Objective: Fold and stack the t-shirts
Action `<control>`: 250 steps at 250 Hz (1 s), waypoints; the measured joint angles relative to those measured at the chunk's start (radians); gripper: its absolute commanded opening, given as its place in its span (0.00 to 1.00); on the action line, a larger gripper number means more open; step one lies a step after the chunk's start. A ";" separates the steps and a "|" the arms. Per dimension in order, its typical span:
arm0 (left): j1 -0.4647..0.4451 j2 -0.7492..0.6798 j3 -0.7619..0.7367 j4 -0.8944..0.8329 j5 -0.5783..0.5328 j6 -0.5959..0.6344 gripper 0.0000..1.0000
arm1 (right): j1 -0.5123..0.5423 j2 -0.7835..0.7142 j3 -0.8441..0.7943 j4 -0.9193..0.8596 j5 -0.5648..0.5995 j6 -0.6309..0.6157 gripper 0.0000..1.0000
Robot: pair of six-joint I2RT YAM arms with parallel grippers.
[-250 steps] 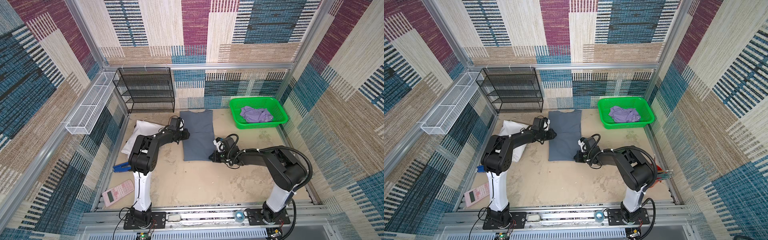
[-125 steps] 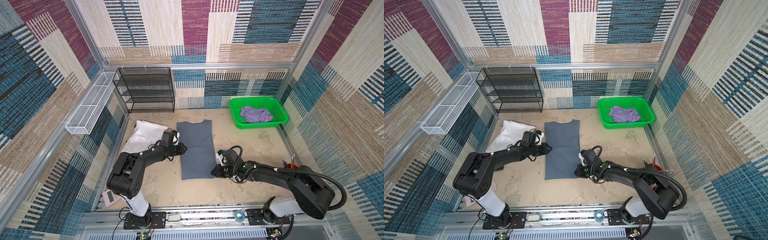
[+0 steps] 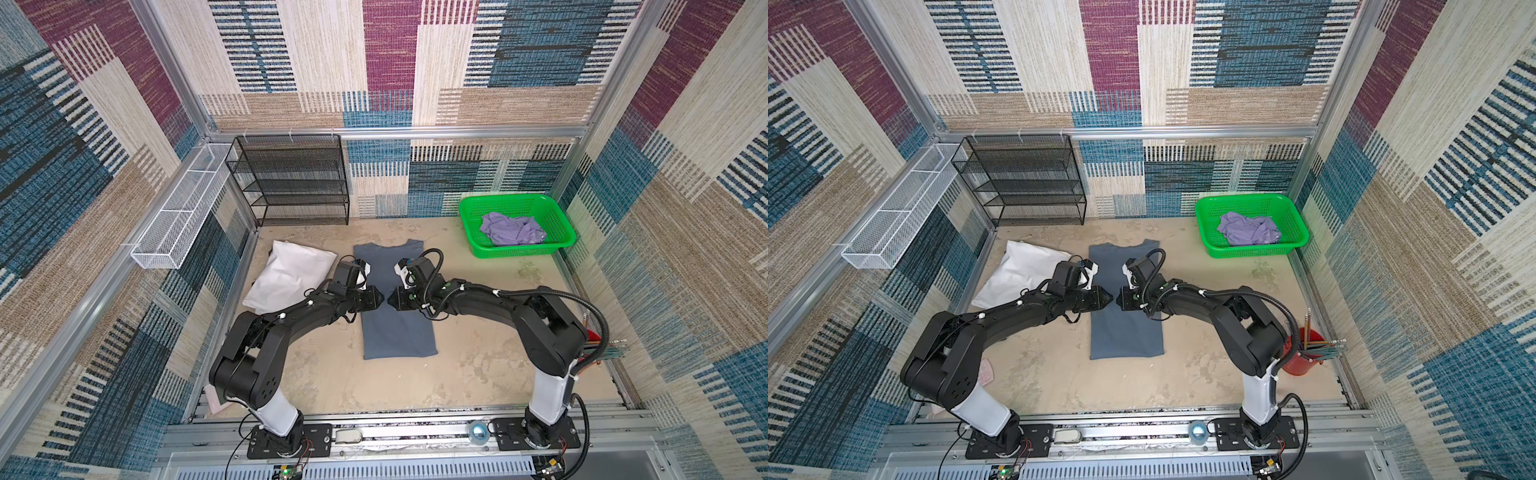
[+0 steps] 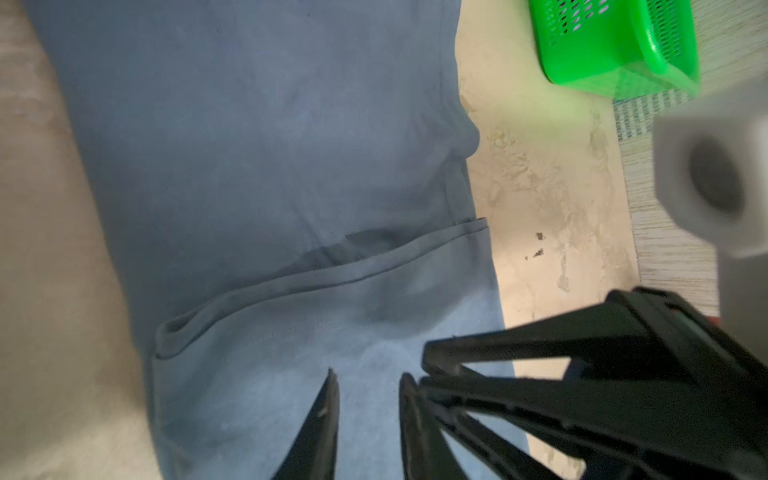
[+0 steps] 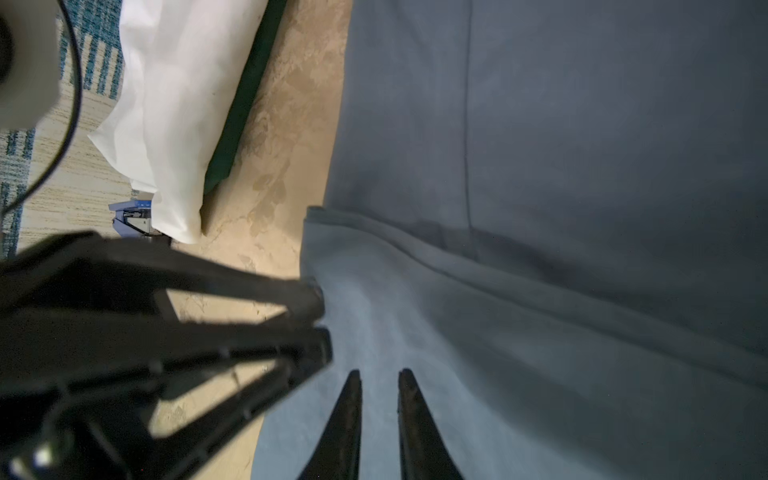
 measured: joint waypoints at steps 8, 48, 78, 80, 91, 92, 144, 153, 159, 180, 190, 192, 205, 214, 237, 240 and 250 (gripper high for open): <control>0.000 0.010 0.001 0.000 -0.019 -0.002 0.27 | -0.003 0.021 0.017 0.006 -0.003 -0.004 0.19; 0.004 0.055 0.020 -0.014 -0.088 -0.003 0.26 | -0.042 0.092 0.039 0.045 -0.030 -0.016 0.18; 0.015 0.077 0.019 -0.019 -0.125 -0.003 0.25 | -0.087 0.119 0.016 0.078 -0.058 -0.016 0.18; 0.016 0.080 0.018 -0.018 -0.125 -0.003 0.25 | -0.090 0.120 0.014 0.084 -0.062 -0.016 0.18; 0.026 0.095 0.017 -0.014 -0.129 -0.003 0.24 | -0.099 0.124 0.004 0.106 -0.079 -0.016 0.17; 0.027 0.097 0.017 -0.014 -0.130 -0.003 0.24 | -0.100 0.125 0.003 0.109 -0.080 -0.016 0.17; 0.062 0.163 0.017 0.104 -0.111 -0.003 0.21 | -0.134 0.135 -0.049 0.219 -0.130 -0.020 0.17; 0.066 0.167 0.016 0.116 -0.109 -0.003 0.21 | -0.137 0.134 -0.057 0.227 -0.136 -0.021 0.17; 0.068 0.167 0.013 0.123 -0.106 -0.003 0.20 | -0.137 0.133 -0.062 0.237 -0.139 -0.021 0.17; 0.070 0.151 -0.008 0.135 -0.107 -0.003 0.20 | -0.138 0.122 -0.083 0.261 -0.142 -0.031 0.18; 0.071 0.134 -0.020 0.124 -0.113 -0.003 0.20 | -0.140 0.114 -0.092 0.264 -0.143 -0.035 0.19; 0.071 0.130 -0.021 0.122 -0.114 -0.003 0.20 | -0.140 0.113 -0.093 0.265 -0.143 -0.035 0.19; 0.072 0.109 -0.029 0.093 -0.125 -0.003 0.19 | -0.142 0.104 -0.098 0.261 -0.149 -0.042 0.22; 0.072 0.093 -0.033 0.074 -0.127 -0.003 0.19 | -0.145 0.094 -0.102 0.256 -0.149 -0.045 0.23; 0.072 0.042 -0.046 0.043 -0.130 -0.003 0.20 | -0.149 0.055 -0.115 0.230 -0.130 -0.054 0.26; 0.073 0.036 -0.048 0.042 -0.130 -0.003 0.20 | -0.150 0.048 -0.117 0.226 -0.130 -0.055 0.26; 0.074 0.015 -0.055 0.040 -0.129 -0.003 0.20 | -0.150 0.026 -0.126 0.217 -0.124 -0.057 0.27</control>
